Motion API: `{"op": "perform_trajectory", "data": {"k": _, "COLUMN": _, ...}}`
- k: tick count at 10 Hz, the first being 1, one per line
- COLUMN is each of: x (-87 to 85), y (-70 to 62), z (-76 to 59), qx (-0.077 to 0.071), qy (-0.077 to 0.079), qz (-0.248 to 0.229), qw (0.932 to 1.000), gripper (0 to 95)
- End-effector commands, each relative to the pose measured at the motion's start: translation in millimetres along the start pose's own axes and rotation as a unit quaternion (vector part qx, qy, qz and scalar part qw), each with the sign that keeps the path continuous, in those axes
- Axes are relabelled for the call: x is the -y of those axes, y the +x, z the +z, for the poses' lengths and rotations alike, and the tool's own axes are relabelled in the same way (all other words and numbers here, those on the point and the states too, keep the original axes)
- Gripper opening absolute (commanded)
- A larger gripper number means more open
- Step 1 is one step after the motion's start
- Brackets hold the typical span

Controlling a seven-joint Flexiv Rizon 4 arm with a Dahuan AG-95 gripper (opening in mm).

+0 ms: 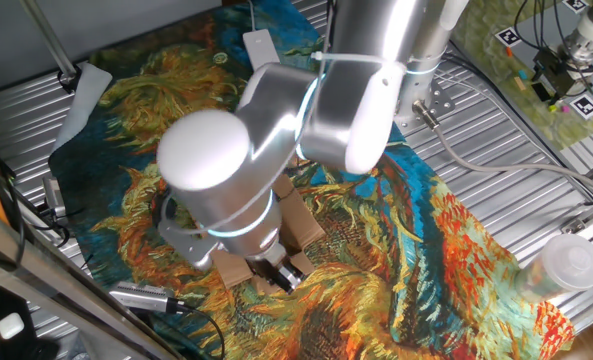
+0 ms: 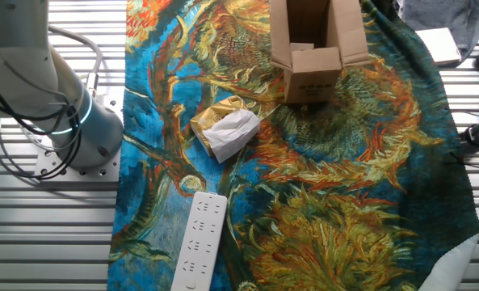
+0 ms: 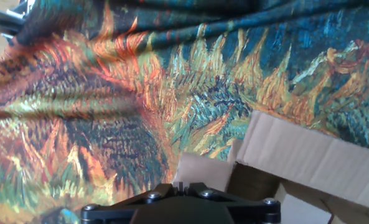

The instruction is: Cover the box

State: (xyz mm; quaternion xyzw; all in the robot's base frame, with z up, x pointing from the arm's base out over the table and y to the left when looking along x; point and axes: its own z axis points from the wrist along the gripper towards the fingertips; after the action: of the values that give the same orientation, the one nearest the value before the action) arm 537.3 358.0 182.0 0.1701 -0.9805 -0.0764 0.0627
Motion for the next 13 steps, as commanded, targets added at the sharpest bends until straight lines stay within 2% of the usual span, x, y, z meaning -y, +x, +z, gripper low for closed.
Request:
{"op": "perform_trajectory", "data": {"k": 1, "x": -30.3, "y": -8.5, "z": -2.8, "qx": 0.004, "qy": 0.002, "qz": 0.046, "qw": 0.9989, "gripper": 0.0}}
{"op": "perform_trajectory", "data": {"k": 4, "x": -44.9, "y": -18.7, "z": 12.5, "qx": 0.008, "qy": 0.004, "qz": 0.063, "qw": 0.998, "gripper": 0.0}}
{"op": "perform_trajectory", "data": {"k": 6, "x": -47.3, "y": -20.4, "z": 22.1, "qx": 0.001, "qy": 0.027, "qz": 0.063, "qw": 0.9976, "gripper": 0.0}}
{"op": "perform_trajectory", "data": {"k": 7, "x": -44.3, "y": -20.5, "z": 26.7, "qx": -0.002, "qy": 0.038, "qz": 0.056, "qw": 0.9977, "gripper": 0.0}}
{"op": "perform_trajectory", "data": {"k": 8, "x": -39.3, "y": -20.1, "z": 31.8, "qx": -0.009, "qy": 0.06, "qz": 0.041, "qw": 0.9973, "gripper": 0.0}}
{"op": "perform_trajectory", "data": {"k": 11, "x": -21.6, "y": -10.6, "z": 41.3, "qx": -0.014, "qy": 0.083, "qz": 0.014, "qw": 0.9963, "gripper": 0.0}}
{"op": "perform_trajectory", "data": {"k": 13, "x": -7.6, "y": -0.1, "z": 41.9, "qx": -0.013, "qy": 0.088, "qz": 0.001, "qw": 0.996, "gripper": 0.0}}
